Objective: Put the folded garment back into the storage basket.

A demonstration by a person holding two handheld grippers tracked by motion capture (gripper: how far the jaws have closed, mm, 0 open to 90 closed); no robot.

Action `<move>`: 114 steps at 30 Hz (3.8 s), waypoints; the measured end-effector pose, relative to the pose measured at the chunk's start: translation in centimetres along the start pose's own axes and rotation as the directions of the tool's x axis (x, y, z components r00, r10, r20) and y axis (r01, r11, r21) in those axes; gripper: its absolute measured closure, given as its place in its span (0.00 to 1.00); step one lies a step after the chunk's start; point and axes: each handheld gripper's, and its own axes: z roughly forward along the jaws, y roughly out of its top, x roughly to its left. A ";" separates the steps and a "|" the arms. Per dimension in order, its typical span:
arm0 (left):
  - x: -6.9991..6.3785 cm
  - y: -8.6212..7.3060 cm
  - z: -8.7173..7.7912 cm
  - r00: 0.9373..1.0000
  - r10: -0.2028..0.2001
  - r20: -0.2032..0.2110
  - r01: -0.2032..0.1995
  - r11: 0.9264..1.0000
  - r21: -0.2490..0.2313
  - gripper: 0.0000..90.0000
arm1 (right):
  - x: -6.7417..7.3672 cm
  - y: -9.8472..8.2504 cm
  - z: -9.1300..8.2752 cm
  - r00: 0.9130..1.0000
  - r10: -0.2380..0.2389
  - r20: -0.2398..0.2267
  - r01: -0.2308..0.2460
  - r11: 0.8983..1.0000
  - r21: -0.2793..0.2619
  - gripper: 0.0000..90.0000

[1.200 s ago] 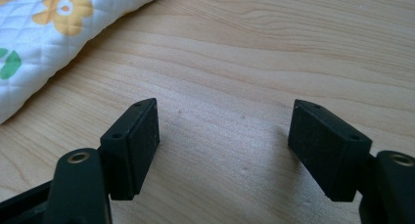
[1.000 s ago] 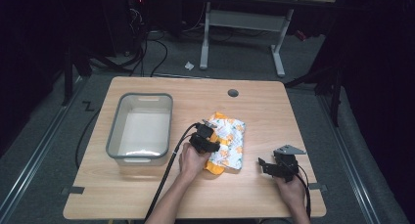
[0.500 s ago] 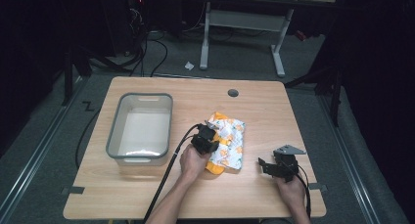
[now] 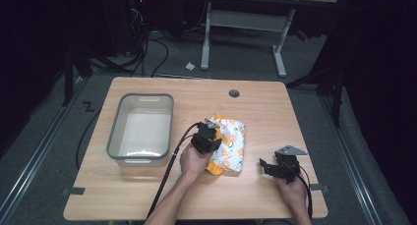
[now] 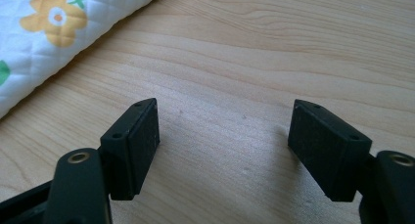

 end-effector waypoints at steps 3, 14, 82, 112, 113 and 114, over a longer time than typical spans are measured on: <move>0.2 0.1 -0.7 0.999 -0.020 0.031 0.021 1.000 -0.019 0.81 | 0.0 0.0 0.0 1.000 0.000 0.000 0.000 1.000 0.000 0.31; 0.4 0.5 -3.5 0.997 -0.032 0.072 0.038 0.996 -0.086 0.82 | 0.0 0.0 0.0 1.000 0.000 -0.002 0.000 1.000 0.001 0.31; 8.4 0.4 -16.9 0.995 -0.103 -0.006 0.097 0.952 -0.289 0.82 | 0.0 0.0 0.0 1.000 0.000 -0.001 0.000 1.000 0.000 0.31; 13.2 -1.6 -20.4 0.983 -0.178 -0.037 0.156 0.930 -0.333 0.82 | 0.0 0.0 0.0 1.000 0.000 0.000 0.000 1.000 0.000 0.31; 13.2 -1.7 -20.4 0.984 -0.175 -0.042 0.152 0.932 -0.329 0.82 | 0.0 0.0 0.0 1.000 0.001 0.001 -0.001 1.000 0.000 0.31; 13.3 -1.7 -20.4 0.984 -0.171 -0.048 0.147 0.934 -0.325 0.82 | 0.0 0.0 0.0 1.000 0.001 0.001 -0.001 1.000 0.000 0.31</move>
